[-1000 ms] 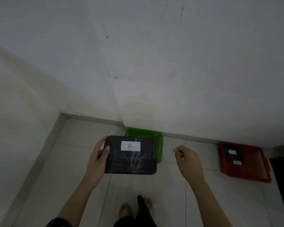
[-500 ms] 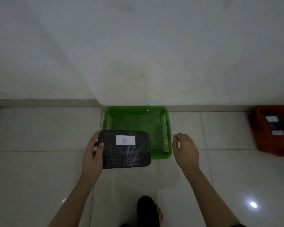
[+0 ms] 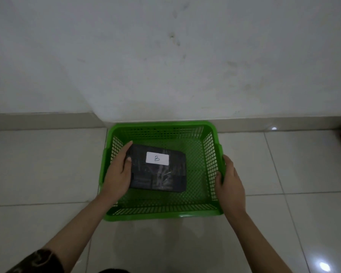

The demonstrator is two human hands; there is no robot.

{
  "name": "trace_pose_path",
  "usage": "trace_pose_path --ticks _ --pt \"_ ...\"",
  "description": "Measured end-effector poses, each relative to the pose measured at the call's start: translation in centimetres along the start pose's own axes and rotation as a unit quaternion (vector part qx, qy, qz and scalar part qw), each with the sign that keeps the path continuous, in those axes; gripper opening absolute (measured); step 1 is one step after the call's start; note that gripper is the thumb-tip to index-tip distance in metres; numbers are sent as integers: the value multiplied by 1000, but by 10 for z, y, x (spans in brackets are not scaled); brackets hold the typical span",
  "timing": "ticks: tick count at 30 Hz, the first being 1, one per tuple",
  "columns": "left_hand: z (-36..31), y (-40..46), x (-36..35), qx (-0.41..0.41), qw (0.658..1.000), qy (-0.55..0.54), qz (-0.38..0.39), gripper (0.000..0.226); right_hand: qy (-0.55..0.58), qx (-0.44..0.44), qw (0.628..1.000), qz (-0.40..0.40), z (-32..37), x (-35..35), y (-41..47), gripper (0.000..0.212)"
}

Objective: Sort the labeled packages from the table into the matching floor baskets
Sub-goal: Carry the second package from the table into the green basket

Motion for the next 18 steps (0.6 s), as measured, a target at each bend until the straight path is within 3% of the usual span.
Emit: trace_pose_path --ticks 6,18 --pt "-2 35 -52 16 995 74 60 45 53 -7 998 -15 5 -4 -1 55" --pt "-3 42 -84 100 979 179 15 58 80 -14 996 -36 3 -8 -2 53"
Point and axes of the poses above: each hand's wrist, its own y-axis towards the middle knuckle, its own x-axis out of the back of the hand, z = x × y, the point moved 6 cm from there along y, towards the middle knuckle, and after that the axes turned 12 degrees about x, right-handed, at the moved point
